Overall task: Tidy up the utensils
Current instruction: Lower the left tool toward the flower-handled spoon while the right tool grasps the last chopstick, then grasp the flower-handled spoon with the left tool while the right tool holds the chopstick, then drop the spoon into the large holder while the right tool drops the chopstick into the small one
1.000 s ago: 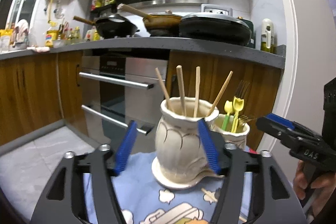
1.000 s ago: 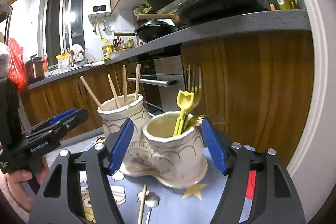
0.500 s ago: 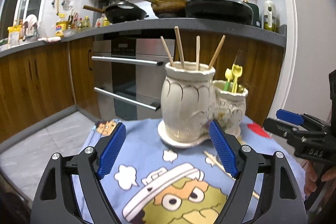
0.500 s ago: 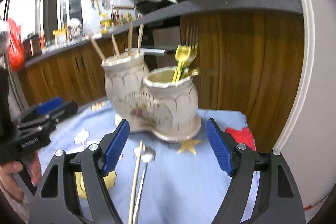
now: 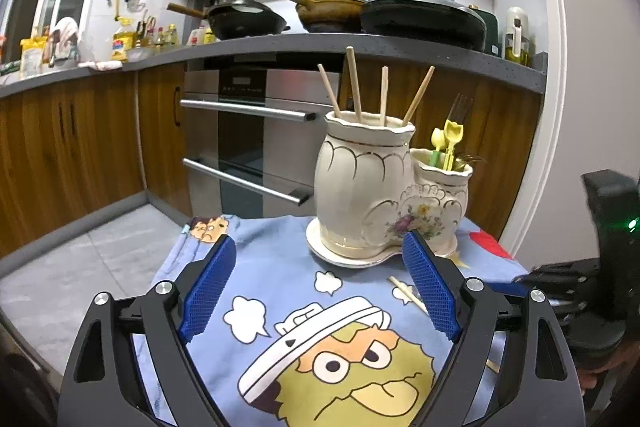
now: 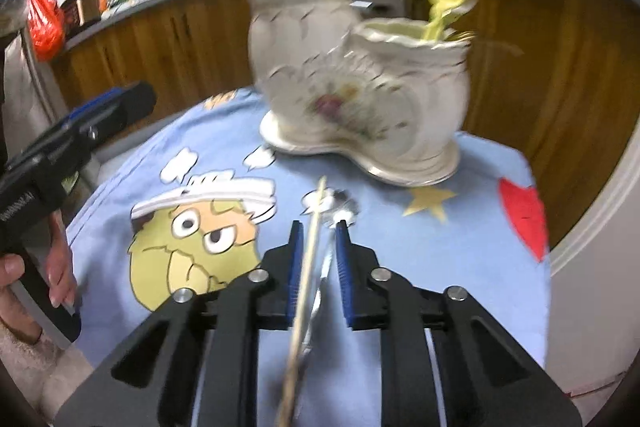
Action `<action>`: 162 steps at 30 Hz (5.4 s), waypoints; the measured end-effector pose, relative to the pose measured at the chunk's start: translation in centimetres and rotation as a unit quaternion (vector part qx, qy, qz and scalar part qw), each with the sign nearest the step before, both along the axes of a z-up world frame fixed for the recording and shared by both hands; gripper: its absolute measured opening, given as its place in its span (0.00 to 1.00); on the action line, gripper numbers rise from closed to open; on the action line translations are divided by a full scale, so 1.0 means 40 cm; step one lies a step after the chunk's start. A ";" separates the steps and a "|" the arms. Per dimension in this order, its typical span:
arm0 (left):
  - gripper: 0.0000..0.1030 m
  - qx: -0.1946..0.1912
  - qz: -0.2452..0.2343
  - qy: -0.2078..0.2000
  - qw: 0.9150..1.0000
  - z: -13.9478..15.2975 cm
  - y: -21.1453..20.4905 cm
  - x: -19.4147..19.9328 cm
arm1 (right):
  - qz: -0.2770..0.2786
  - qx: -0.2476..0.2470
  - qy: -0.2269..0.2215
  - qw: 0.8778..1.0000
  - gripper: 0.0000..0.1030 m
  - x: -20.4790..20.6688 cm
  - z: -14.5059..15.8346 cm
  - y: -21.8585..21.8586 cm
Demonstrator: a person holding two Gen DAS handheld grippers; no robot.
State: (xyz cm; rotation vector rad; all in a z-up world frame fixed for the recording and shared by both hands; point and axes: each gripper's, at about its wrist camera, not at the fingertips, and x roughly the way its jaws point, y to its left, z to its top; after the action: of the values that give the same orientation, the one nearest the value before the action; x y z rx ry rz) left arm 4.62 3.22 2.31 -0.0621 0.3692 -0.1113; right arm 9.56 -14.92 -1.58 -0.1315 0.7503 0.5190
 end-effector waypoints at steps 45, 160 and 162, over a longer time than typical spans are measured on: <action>0.60 0.056 -0.079 0.218 0.971 -0.093 -0.284 0.032 | -0.005 0.094 0.002 0.996 0.05 -0.022 0.071 -0.193; 0.04 -0.027 -0.060 -0.182 0.981 0.243 -0.116 0.358 | -0.100 0.178 -0.322 0.925 0.04 0.277 0.223 -0.028; 0.04 -0.032 -0.057 -0.178 0.982 0.240 -0.113 0.368 | -0.101 0.177 -0.322 0.924 0.05 0.277 0.223 -0.028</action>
State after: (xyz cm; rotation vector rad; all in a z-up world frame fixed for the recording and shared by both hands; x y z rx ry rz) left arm 19.36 -1.30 11.92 -0.0830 0.0117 -0.2443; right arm 20.65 -16.04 7.34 0.1132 0.0162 0.3716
